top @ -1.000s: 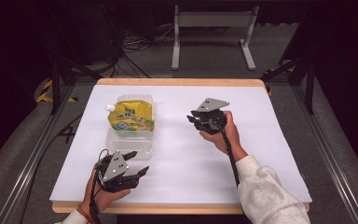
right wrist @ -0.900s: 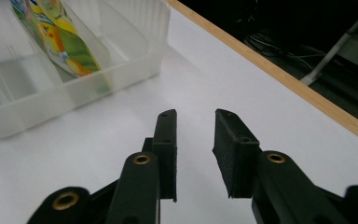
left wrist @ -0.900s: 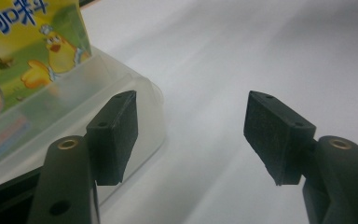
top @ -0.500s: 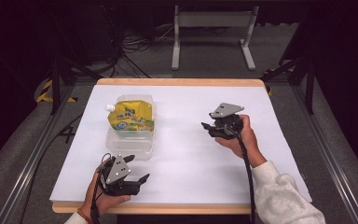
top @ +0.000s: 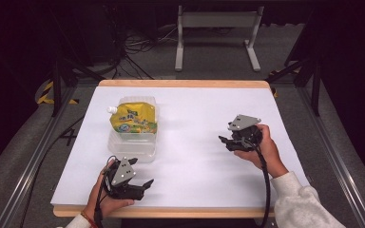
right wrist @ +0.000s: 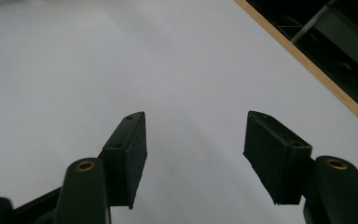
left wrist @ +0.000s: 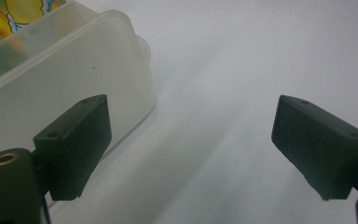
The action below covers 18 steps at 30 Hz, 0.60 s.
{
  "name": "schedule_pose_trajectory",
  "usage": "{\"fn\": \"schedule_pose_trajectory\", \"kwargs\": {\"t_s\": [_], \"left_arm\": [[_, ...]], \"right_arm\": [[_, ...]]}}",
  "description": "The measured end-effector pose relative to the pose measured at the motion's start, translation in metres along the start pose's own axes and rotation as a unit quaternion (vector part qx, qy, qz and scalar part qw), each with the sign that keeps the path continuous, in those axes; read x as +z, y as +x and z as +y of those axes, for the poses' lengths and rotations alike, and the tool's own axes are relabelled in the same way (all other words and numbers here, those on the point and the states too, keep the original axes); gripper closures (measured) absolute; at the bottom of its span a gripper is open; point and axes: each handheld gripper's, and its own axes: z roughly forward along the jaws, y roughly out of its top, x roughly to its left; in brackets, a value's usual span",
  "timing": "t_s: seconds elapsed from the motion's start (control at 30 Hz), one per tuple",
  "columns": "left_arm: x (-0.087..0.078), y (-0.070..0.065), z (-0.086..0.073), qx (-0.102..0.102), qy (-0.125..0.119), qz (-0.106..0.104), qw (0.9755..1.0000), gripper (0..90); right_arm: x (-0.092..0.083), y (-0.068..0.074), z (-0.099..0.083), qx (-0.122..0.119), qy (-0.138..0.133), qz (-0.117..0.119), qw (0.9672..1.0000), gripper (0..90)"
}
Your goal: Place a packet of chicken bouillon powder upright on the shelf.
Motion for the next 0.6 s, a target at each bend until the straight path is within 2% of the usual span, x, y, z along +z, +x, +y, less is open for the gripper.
{"fn": "schedule_pose_trajectory", "kwargs": {"t_s": [0.2,0.43,0.6], "left_arm": [[0.001,0.001,-0.003,0.005,0.009,0.002,0.9999,10.9],[-0.002,0.004,-0.009,0.008,0.012,0.002,0.9999,10.0],[-0.004,0.007,-0.012,-0.002,0.007,0.007,1.0000,9.4]], "right_arm": [[-0.004,0.002,-0.017,0.006,0.005,0.001,1.0000,36.0],[-0.012,0.002,-0.040,0.021,0.008,-0.014,0.9997,30.1],[-0.021,0.002,-0.055,0.038,-0.003,-0.017,0.9991,25.6]]}}
